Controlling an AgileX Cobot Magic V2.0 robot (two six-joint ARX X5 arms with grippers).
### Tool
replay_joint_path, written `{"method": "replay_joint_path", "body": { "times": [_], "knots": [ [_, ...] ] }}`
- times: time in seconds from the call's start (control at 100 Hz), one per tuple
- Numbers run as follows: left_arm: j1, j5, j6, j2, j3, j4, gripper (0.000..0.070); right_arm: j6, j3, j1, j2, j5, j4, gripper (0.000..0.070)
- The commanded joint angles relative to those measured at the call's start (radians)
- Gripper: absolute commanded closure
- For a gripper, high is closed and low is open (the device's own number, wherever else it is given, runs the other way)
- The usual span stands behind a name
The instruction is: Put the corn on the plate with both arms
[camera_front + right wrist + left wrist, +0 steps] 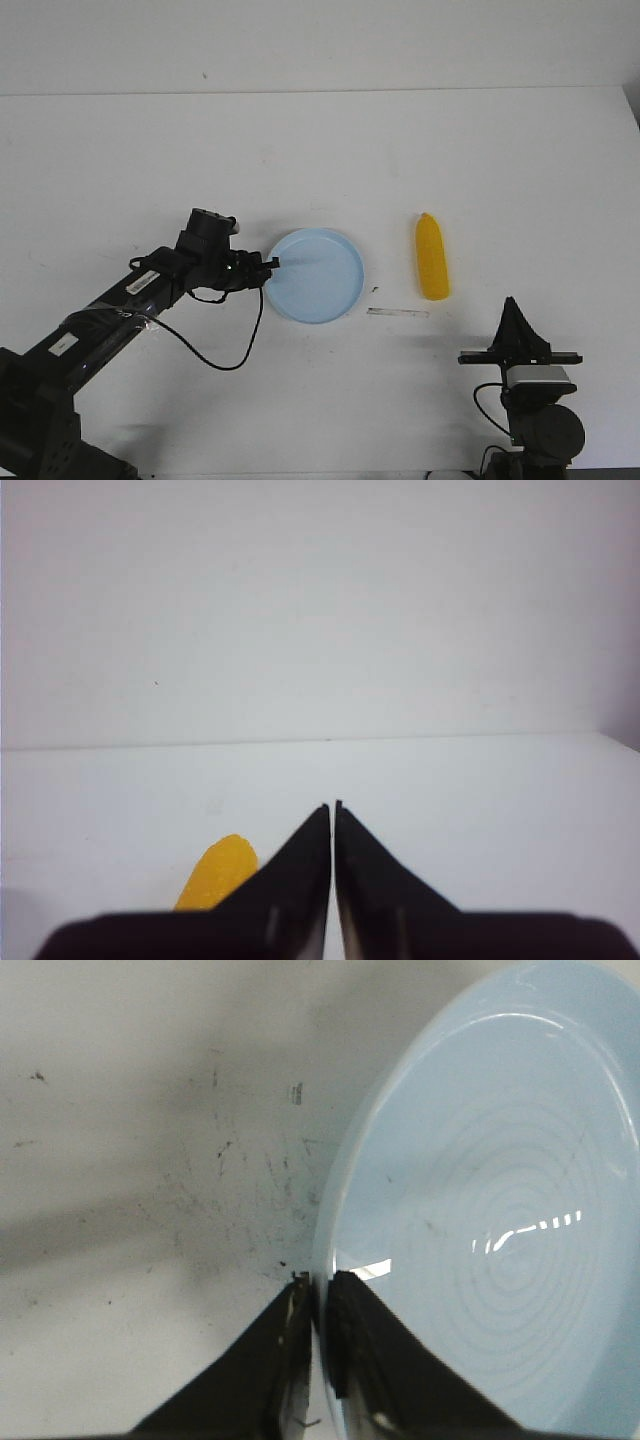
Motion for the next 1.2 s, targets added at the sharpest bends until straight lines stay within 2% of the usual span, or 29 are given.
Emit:
{"method": "replay_joint_path", "body": {
  "times": [0.0, 0.2, 0.4, 0.45, 0.53, 0.6, 0.8, 0.97, 1.08, 1.12, 1.19],
  "knots": [
    [-0.011, -0.003, -0.018, 0.028, 0.016, 0.007, 0.0699, 0.000, -0.001, 0.000, 0.002, 0.000, 0.010, 0.0694],
    [-0.024, -0.045, -0.018, 0.056, 0.016, 0.008, 0.0699, 0.000, -0.001, 0.000, 0.002, 0.000, 0.010, 0.0694],
    [-0.024, -0.047, -0.017, 0.069, 0.016, 0.010, 0.0695, 0.000, -0.001, 0.000, 0.002, 0.000, 0.010, 0.0694],
    [-0.024, -0.047, -0.017, 0.069, 0.016, 0.016, 0.0665, 0.000, -0.001, 0.000, 0.002, 0.000, 0.010, 0.0694],
    [-0.022, -0.047, -0.017, 0.069, 0.016, 0.028, 0.0527, 0.000, -0.001, 0.000, 0.002, 0.000, 0.010, 0.0694],
    [-0.016, -0.047, -0.017, 0.064, 0.016, 0.034, 0.0496, 0.000, -0.001, 0.000, 0.002, 0.000, 0.010, 0.0694],
    [-0.002, -0.048, 0.005, 0.005, 0.016, 0.034, 0.0496, 0.000, -0.001, 0.000, 0.002, 0.000, 0.010, 0.0694],
    [0.039, -0.053, 0.075, -0.082, 0.015, 0.064, 0.0500, 0.000, -0.001, 0.000, 0.002, 0.000, 0.010, 0.0694],
    [0.072, -0.084, 0.127, -0.148, -0.002, 0.124, 0.0504, 0.000, -0.001, 0.000, 0.002, 0.000, 0.010, 0.0694],
    [0.084, -0.100, 0.144, -0.177, -0.019, 0.159, 0.0530, 0.000, -0.001, 0.000, 0.002, 0.000, 0.010, 0.0694],
    [0.106, -0.118, 0.184, -0.232, -0.064, 0.225, 0.0662, 0.000, -0.001, 0.000, 0.002, 0.000, 0.010, 0.0694]
  ]
}}
